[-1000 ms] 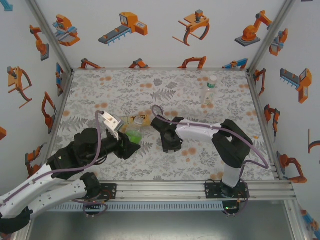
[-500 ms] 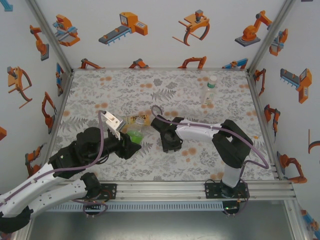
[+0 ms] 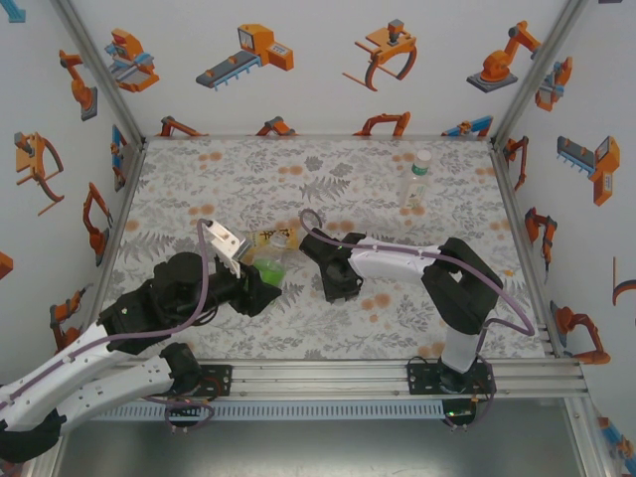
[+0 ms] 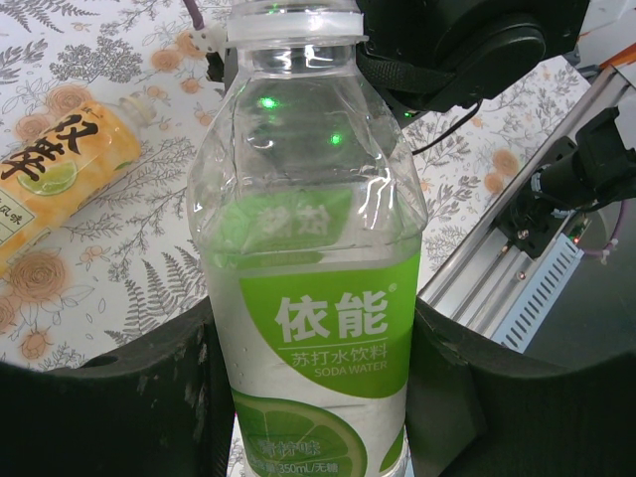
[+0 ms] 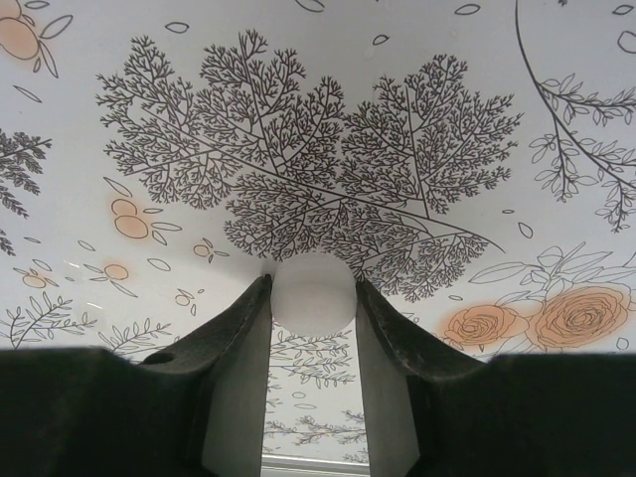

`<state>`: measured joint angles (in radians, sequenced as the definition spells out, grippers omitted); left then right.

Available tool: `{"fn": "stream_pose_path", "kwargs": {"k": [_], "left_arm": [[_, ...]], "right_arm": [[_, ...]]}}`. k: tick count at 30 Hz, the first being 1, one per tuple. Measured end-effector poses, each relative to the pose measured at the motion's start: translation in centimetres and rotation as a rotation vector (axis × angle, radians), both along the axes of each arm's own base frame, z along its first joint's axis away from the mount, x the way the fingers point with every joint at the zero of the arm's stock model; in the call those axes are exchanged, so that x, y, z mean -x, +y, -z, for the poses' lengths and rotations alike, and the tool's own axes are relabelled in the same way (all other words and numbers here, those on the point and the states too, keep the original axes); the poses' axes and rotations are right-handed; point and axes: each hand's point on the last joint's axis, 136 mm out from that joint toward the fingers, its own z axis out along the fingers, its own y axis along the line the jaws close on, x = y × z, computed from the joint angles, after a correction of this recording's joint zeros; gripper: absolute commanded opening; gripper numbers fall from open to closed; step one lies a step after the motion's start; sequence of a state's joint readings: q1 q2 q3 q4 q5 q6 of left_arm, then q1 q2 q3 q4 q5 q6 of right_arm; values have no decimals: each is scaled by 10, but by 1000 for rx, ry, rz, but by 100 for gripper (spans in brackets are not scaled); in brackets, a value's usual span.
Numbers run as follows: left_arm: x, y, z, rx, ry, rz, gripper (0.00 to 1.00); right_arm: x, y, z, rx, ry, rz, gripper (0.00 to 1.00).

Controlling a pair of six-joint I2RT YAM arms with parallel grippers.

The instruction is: Screw on the bottle caps

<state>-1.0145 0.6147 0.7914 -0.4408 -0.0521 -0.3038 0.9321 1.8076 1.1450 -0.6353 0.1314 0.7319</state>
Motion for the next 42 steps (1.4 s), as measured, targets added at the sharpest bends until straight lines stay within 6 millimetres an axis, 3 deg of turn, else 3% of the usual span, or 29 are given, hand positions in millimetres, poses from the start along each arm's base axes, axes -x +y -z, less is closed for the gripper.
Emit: {"fn": "stream_pose_path", "kwargs": {"k": [4,7,17,24,31,42], "left_arm": [[0,-1,1,-4,1,7,3],[3,-5,3,-13,2,32,2],[12,-22,16,-87,-4,158,0],[22,-33,17,-139,-24,269,0],[35,-45,20,-184,-62,411,0],[64,-54,4,-190,-154,643,0]], "right_arm": [[-3,-1,-8,-6,-24,2,27],[-4,0,-28,-49,-61,-8,25],[4,6,-147,-340,-241,-163,21],[34,6,-217,-536,-358,-381,21],[72,1,-286,-720,-534,-623,15],[121,2,-336,-839,-655,-997,9]]}}
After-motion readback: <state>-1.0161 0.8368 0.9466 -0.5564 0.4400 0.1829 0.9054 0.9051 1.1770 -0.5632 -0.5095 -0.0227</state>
